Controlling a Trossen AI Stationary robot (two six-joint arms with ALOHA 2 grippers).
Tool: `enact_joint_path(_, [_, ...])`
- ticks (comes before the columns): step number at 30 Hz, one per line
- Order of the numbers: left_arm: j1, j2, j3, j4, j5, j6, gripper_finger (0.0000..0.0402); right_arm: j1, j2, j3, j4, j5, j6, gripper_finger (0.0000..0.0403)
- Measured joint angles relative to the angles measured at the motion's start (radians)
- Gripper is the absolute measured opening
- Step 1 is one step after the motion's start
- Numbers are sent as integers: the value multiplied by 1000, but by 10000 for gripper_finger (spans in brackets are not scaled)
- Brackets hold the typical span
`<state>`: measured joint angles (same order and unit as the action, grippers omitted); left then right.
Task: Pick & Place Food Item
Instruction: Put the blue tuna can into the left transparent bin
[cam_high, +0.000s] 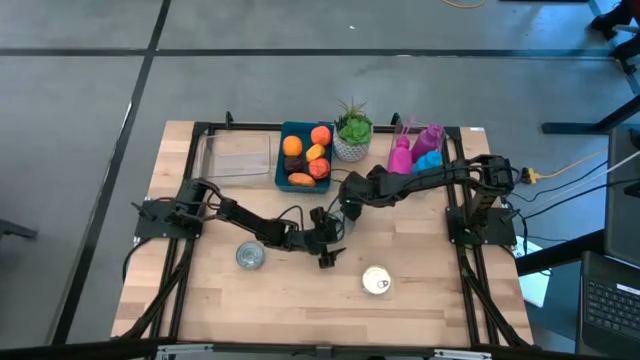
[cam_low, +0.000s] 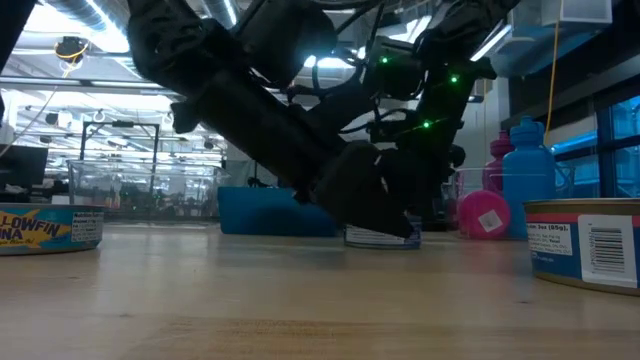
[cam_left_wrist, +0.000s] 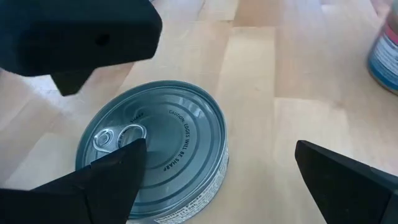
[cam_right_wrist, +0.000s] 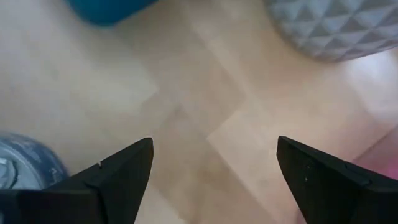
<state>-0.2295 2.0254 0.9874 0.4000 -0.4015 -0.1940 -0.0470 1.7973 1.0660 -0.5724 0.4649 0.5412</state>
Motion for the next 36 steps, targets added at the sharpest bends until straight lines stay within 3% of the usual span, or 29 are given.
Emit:
enact_joint_path(10, [-26,1,-1,-4,-67,14,400,14,0,0,4,-244,9,341])
enact_joint_path(24, [-53,0,-1,-11,-149,13,400,82,1,24,58,-300,-13,341])
enact_joint_path(30, [-101,2,-1,-24,-325,15,400,97,-2,68,85,-319,-44,341])
enact_joint_path(36, [-172,-26,-6,-68,-643,40,399,88,0,71,61,-266,-41,341])
